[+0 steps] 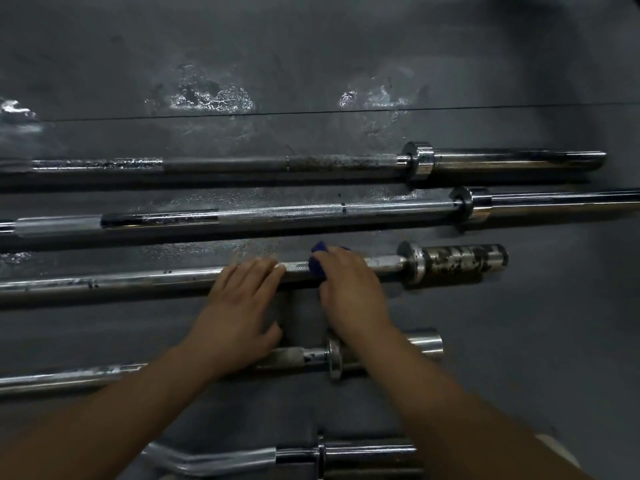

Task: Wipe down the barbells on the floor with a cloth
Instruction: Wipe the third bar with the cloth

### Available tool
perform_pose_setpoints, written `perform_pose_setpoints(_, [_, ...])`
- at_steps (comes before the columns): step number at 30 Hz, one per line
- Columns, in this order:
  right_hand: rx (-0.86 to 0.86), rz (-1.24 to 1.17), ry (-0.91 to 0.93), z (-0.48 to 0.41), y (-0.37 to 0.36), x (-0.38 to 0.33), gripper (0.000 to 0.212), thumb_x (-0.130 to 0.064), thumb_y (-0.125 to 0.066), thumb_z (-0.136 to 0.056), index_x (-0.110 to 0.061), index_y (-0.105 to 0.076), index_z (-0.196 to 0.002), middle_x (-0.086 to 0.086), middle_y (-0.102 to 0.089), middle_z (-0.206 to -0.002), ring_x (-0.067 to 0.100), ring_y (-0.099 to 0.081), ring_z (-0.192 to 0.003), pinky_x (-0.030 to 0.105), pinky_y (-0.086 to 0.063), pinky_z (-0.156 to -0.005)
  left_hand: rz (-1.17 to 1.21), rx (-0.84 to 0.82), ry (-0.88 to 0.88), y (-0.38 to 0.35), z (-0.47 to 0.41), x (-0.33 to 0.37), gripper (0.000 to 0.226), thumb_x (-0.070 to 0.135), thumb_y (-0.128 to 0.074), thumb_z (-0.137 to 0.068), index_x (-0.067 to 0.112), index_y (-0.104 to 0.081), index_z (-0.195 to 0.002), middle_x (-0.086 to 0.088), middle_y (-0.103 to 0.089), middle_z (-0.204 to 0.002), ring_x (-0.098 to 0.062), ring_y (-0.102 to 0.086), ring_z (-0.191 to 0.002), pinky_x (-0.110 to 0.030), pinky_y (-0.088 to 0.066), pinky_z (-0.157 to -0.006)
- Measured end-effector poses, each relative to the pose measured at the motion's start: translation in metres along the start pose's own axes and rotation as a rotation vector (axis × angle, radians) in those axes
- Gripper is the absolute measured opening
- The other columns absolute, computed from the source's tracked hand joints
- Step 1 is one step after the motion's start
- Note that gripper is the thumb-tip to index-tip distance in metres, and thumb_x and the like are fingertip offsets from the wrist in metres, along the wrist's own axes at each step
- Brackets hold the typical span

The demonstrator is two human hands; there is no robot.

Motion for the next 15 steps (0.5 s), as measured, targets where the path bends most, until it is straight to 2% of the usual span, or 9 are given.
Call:
perform_pose_setpoints(1, [0.032,-0.003,-0.010,0.006,0.006,0.019,0.039,-0.008,-0.055,-0.068,-0.013,-0.064,-0.105,0.007,-0.064,-0.105,0.030,-0.057,-0.097,0.039,-0.051,-0.080,0.008,0.009,-0.001,-0.001,0.003,0.001,0.084,0.050,-0.049,-0.069,0.012,-0.047,-0.144,-0.009,-0.043,-0.150,-0.030,-0.041,-0.135,-0.047,-0.027,-0.115])
perform_pose_setpoints(4, [0.212,-0.042,-0.305,0.026,0.020,0.065,0.042,0.001,-0.050,-0.066,-0.007,-0.068,-0.103,0.011,-0.066,-0.106,0.034,-0.059,-0.097,0.039,-0.050,-0.081,0.002,0.030,0.004,-0.003,0.009,0.003,0.081,0.049,-0.049,-0.070,0.013,-0.048,-0.142,-0.008,-0.045,-0.148,-0.029,-0.040,-0.133,-0.048,-0.028,-0.113])
perform_pose_setpoints(6, [0.232,-0.033,-0.371,0.022,0.008,0.042,0.037,-0.002,-0.049,-0.065,-0.008,-0.069,-0.094,0.010,-0.067,-0.099,0.032,-0.060,-0.092,0.036,-0.049,-0.077,-0.014,0.039,-0.004,-0.004,0.012,0.006,0.080,0.048,-0.050,-0.070,0.013,-0.049,-0.142,-0.010,-0.047,-0.145,-0.030,-0.043,-0.130,-0.047,-0.030,-0.110])
perform_pose_setpoints(7, [0.195,-0.015,-0.321,0.018,0.001,0.019,0.033,-0.005,-0.050,-0.065,-0.010,-0.069,-0.091,0.008,-0.067,-0.095,0.030,-0.060,-0.090,0.036,-0.049,-0.073,-0.016,0.039,-0.001,-0.004,0.013,0.008,0.080,0.047,-0.051,-0.070,0.012,-0.050,-0.141,-0.010,-0.049,-0.143,-0.031,-0.045,-0.127,-0.047,-0.031,-0.108])
perform_pose_setpoints(9, [0.068,0.024,-0.072,0.012,-0.010,-0.017,0.030,-0.010,-0.052,-0.070,-0.016,-0.068,-0.095,0.002,-0.066,-0.093,0.027,-0.060,-0.089,0.037,-0.049,-0.071,-0.018,0.035,0.007,-0.003,0.014,0.010,0.079,0.046,-0.051,-0.068,0.011,-0.052,-0.139,-0.011,-0.051,-0.140,-0.032,-0.048,-0.124,-0.047,-0.033,-0.106])
perform_pose_setpoints(11, [-0.023,0.032,0.061,0.013,-0.001,-0.007,0.034,-0.012,-0.054,-0.073,-0.018,-0.068,-0.103,0.001,-0.066,-0.100,0.026,-0.060,-0.092,0.036,-0.050,-0.073,-0.020,0.034,0.006,-0.003,0.016,0.010,0.078,0.046,-0.051,-0.069,0.010,-0.052,-0.139,-0.010,-0.052,-0.140,-0.031,-0.048,-0.125,-0.045,-0.031,-0.106])
perform_pose_setpoints(12, [-0.020,0.016,0.026,0.017,0.007,0.012,0.036,-0.010,-0.055,-0.073,-0.018,-0.068,-0.106,0.002,-0.066,-0.105,0.026,-0.060,-0.094,0.035,-0.050,-0.076,-0.018,0.028,0.004,-0.003,0.017,0.010,0.078,0.046,-0.050,-0.071,0.010,-0.051,-0.140,-0.010,-0.051,-0.141,-0.031,-0.047,-0.126,-0.044,-0.031,-0.107])
perform_pose_setpoints(15, [0.097,-0.060,-0.340,0.035,0.021,0.061,0.046,0.003,-0.054,-0.076,-0.010,-0.067,-0.118,0.009,-0.063,-0.124,0.029,-0.056,-0.116,0.035,-0.046,-0.098,-0.021,0.003,-0.021,-0.008,0.024,0.007,0.082,0.048,-0.048,-0.076,0.006,-0.044,-0.147,-0.012,-0.042,-0.152,-0.031,-0.041,-0.138,-0.045,-0.027,-0.113])
Point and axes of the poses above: each hand's wrist, its own z-axis away from the middle knuckle, its own y-axis out of the back of the hand, x = y × z, the point moved 4 cm from there along -z, towards the middle knuckle
